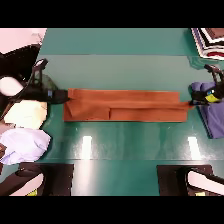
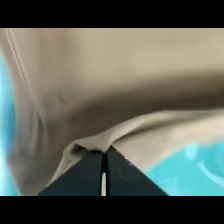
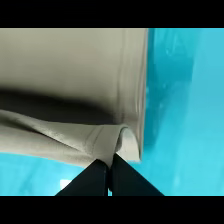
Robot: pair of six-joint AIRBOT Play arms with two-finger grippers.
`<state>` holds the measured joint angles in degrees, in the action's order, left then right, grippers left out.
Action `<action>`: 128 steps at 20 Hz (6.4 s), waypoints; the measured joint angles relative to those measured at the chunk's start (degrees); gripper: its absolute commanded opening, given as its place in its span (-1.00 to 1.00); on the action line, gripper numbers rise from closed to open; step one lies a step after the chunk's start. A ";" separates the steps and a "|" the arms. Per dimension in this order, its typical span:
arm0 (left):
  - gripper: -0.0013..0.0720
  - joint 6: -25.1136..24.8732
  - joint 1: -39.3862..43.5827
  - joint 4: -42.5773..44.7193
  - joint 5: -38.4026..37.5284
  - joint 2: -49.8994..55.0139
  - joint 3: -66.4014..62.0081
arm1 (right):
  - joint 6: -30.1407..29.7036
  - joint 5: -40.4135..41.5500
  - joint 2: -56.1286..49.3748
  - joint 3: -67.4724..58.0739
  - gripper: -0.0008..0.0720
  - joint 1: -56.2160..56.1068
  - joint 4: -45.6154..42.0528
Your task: Fold the shirts.
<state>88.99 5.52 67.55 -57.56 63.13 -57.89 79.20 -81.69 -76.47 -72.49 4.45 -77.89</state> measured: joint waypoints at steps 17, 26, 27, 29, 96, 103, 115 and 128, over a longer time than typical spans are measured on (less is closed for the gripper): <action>-0.87 -2.27 0.28 -5.60 -4.00 19.02 -16.72 | -7.13 1.33 -14.80 1.88 0.48 14.95 21.18; -0.90 -2.27 10.08 -9.40 1.20 20.83 -17.07 | -11.78 5.46 -18.64 4.83 -0.93 10.97 27.80; -0.90 -2.05 11.69 -9.99 2.75 21.64 -17.22 | -12.00 4.98 -17.99 3.43 -0.93 10.34 28.04; -0.90 -1.84 14.64 -11.63 6.08 24.04 -18.47 | -12.15 2.60 -16.15 -0.26 -0.93 8.61 28.33; -0.90 -0.83 -3.56 5.07 -9.53 11.74 -35.87 | -10.08 16.98 -32.26 -18.73 -0.93 -28.61 42.36; -0.90 -0.79 4.35 4.11 -8.13 11.74 -35.87 | -2.71 18.60 -19.45 -20.46 -0.93 -10.78 29.75; -0.90 -0.94 15.65 4.02 -1.70 11.74 -35.87 | 4.09 18.56 -8.76 -20.61 -0.93 23.58 21.31; -0.90 -0.92 16.24 4.52 -0.57 11.74 -35.87 | 1.27 18.29 1.66 -20.65 -0.93 26.77 24.96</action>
<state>88.07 21.76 72.07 -58.13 74.87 -93.76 80.47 -63.40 -74.81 -93.14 31.22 -52.93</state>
